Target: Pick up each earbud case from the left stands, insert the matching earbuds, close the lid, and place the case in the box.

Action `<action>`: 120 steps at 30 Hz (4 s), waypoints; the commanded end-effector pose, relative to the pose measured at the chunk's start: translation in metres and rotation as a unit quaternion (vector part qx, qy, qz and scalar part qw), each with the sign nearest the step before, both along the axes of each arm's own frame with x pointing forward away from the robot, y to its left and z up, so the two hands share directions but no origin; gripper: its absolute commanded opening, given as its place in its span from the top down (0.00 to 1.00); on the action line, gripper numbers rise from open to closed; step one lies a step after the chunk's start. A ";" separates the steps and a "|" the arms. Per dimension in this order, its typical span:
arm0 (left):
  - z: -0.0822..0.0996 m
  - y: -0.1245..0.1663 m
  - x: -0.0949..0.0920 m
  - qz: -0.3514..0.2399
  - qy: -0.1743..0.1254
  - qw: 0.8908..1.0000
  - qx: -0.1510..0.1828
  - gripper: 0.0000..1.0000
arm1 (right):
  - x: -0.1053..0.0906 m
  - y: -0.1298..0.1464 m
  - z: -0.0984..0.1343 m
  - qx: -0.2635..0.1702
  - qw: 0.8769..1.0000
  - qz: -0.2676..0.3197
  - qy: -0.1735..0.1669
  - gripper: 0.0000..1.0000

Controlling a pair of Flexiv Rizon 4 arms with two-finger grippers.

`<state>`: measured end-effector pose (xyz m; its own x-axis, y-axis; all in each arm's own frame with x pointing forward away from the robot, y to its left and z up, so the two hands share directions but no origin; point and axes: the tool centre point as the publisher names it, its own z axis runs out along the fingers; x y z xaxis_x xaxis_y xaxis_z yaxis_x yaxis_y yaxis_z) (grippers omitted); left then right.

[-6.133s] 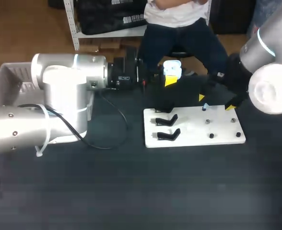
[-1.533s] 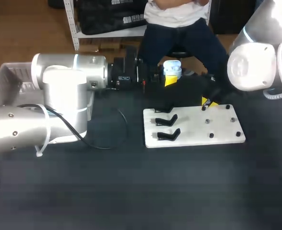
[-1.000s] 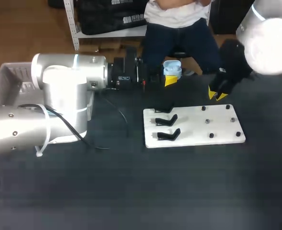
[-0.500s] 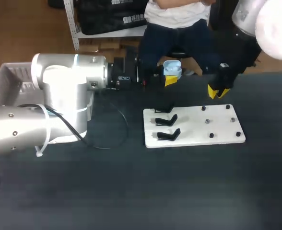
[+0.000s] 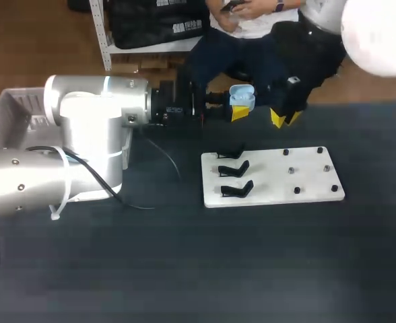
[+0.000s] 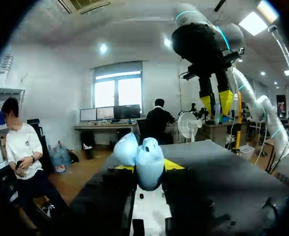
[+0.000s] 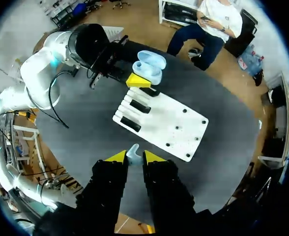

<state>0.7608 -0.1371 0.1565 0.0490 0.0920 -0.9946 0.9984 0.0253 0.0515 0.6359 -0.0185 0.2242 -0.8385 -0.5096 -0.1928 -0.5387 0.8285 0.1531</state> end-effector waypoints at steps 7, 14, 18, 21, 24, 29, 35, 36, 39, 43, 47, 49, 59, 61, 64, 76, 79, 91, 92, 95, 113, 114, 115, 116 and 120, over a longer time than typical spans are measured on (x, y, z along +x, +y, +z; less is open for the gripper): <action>-0.002 0.000 -0.002 0.003 -0.003 1.000 -0.003 1.00 | 0.019 0.035 0.014 -0.023 0.999 0.037 -0.017 1.00; -0.002 0.000 -0.002 0.003 -0.003 1.000 -0.003 1.00 | 0.039 0.042 0.018 -0.031 0.998 0.051 -0.030 1.00; -0.002 0.000 -0.002 0.003 -0.003 1.000 -0.003 1.00 | 0.048 0.045 0.019 -0.041 0.996 0.068 -0.029 1.00; -0.002 0.000 -0.002 0.003 -0.003 1.000 -0.003 1.00 | 0.056 0.047 0.019 -0.048 0.995 0.079 -0.027 1.00; -0.002 0.000 -0.002 0.003 -0.003 1.000 -0.003 1.00 | 0.065 0.049 0.019 -0.053 0.995 0.081 -0.030 1.00; -0.002 0.000 -0.002 0.003 -0.003 1.000 -0.003 1.00 | 0.072 0.050 0.019 -0.059 0.995 0.065 -0.044 1.00; -0.002 0.000 -0.002 0.003 -0.003 1.000 -0.003 1.00 | 0.072 0.050 0.019 -0.059 0.995 0.065 -0.044 1.00; -0.002 0.000 -0.002 0.003 -0.003 1.000 -0.003 1.00 | 0.072 0.050 0.019 -0.059 0.995 0.065 -0.044 1.00; -0.002 0.000 -0.002 0.003 -0.003 1.000 -0.003 1.00 | 0.072 0.050 0.019 -0.059 0.995 0.065 -0.044 1.00; -0.002 0.000 -0.002 0.003 -0.003 1.000 -0.003 1.00 | 0.072 0.050 0.019 -0.059 0.995 0.065 -0.044 1.00; -0.002 0.000 -0.002 0.003 -0.003 1.000 -0.003 1.00 | 0.078 0.056 0.010 -0.063 0.996 0.044 -0.032 1.00; -0.002 0.000 -0.002 0.003 -0.003 1.000 -0.003 1.00 | 0.082 0.057 0.008 -0.063 0.997 0.034 -0.027 1.00; -0.002 0.000 -0.002 0.003 -0.003 1.000 -0.003 1.00 | 0.099 0.059 0.000 -0.066 0.997 0.022 -0.015 1.00; -0.002 0.000 -0.002 0.003 -0.003 1.000 -0.003 1.00 | 0.101 0.058 -0.001 -0.069 0.997 0.014 -0.008 1.00; -0.002 0.000 -0.002 0.003 -0.003 1.000 -0.003 1.00 | 0.103 0.057 -0.002 -0.065 0.998 0.015 -0.007 1.00; -0.002 0.000 -0.002 0.003 -0.003 1.000 -0.003 1.00 | 0.105 0.057 -0.007 -0.068 0.997 0.041 -0.012 1.00; -0.002 0.000 -0.002 0.003 -0.003 1.000 -0.003 1.00 | 0.107 0.056 -0.009 -0.067 0.997 0.041 -0.014 1.00; -0.002 0.000 -0.002 0.003 -0.003 1.000 -0.003 1.00 | 0.109 0.056 -0.015 -0.072 0.996 0.047 -0.011 1.00; -0.002 0.000 -0.002 0.003 -0.003 1.000 -0.003 1.00 | 0.109 0.057 -0.015 -0.073 0.996 0.048 -0.011 1.00; -0.002 0.000 -0.002 0.003 -0.003 1.000 -0.003 1.00 | 0.109 0.057 -0.016 -0.072 0.996 0.049 -0.011 1.00; -0.002 0.000 -0.002 0.003 -0.003 1.000 -0.003 1.00 | 0.109 0.059 -0.018 -0.072 0.996 0.054 -0.008 1.00; -0.002 0.000 -0.002 0.003 -0.003 1.000 -0.003 1.00 | 0.109 0.059 -0.018 -0.071 0.996 0.054 -0.007 1.00; -0.002 0.000 -0.002 0.003 -0.003 1.000 -0.003 1.00 | 0.109 0.060 -0.019 -0.071 0.996 0.054 -0.007 1.00; -0.002 0.000 -0.002 0.003 -0.003 1.000 -0.003 1.00 | 0.109 0.060 -0.019 -0.071 0.996 0.054 -0.007 1.00; -0.002 0.000 -0.002 0.003 -0.003 1.000 -0.003 1.00 | 0.109 0.062 -0.022 -0.072 0.996 0.056 -0.005 1.00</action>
